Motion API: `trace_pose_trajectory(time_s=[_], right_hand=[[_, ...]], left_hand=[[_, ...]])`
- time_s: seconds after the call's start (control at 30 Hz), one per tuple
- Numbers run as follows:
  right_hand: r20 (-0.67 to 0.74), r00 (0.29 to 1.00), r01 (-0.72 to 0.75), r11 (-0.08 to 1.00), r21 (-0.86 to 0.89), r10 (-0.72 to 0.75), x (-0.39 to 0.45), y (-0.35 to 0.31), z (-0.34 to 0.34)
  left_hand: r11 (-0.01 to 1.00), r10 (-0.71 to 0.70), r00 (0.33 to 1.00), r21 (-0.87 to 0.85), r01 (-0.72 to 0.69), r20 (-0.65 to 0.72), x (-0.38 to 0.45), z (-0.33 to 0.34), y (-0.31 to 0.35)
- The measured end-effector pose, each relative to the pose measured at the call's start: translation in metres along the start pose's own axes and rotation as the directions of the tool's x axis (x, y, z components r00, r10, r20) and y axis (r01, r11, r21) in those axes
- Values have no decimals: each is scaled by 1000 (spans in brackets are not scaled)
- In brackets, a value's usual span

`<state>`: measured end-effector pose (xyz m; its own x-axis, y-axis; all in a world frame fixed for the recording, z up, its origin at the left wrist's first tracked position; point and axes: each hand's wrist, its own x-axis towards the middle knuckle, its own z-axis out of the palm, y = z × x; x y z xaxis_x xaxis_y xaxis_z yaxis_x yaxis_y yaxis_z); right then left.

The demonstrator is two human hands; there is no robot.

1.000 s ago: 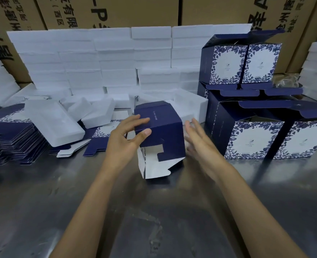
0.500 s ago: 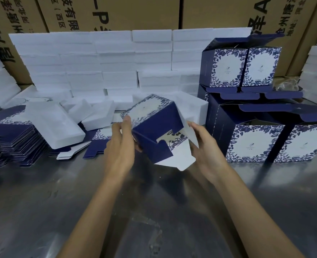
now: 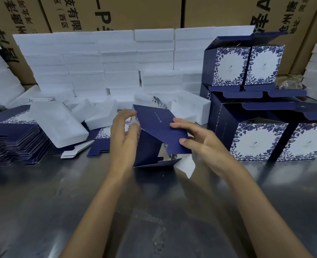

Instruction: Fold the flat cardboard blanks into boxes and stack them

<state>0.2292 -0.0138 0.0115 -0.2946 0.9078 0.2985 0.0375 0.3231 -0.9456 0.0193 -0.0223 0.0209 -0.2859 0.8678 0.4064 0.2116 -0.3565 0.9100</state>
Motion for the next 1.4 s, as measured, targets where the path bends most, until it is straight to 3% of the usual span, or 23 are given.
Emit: trace_pose_trajectory(time_s=[0.07, 0.2, 0.47, 0.67, 0.87, 1.17, 1.4], right_hand=[[-15, 1000, -16, 1000, -1, 16, 0, -1, 2], [-45, 999, -28, 999, -37, 27, 1, -1, 14], [-209, 969, 54, 940, -338, -131, 2, -2, 33], [-259, 965, 1, 988, -154, -42, 1, -9, 25], [-239, 970, 15, 994, -109, -41, 1, -7, 26], [-227, 974, 25, 998, 51, -13, 3, 2, 12], [-181, 983, 27, 997, 67, -15, 4, 4, 3]], left_hand=[[999, 40, 996, 6, -41, 78, 1, -1, 0], [922, 178, 962, 308, -236, 205, -2, 0, -6], [928, 143, 967, 311, -206, 212, 0, 0, -7], [981, 26, 941, 171, -88, 337, -2, 2, 2], [998, 2, 966, 61, -19, 257, -6, 8, 2], [995, 16, 957, 85, -43, 291, -2, 4, 0], [992, 5, 964, 118, -38, 266, -6, 7, 4]])
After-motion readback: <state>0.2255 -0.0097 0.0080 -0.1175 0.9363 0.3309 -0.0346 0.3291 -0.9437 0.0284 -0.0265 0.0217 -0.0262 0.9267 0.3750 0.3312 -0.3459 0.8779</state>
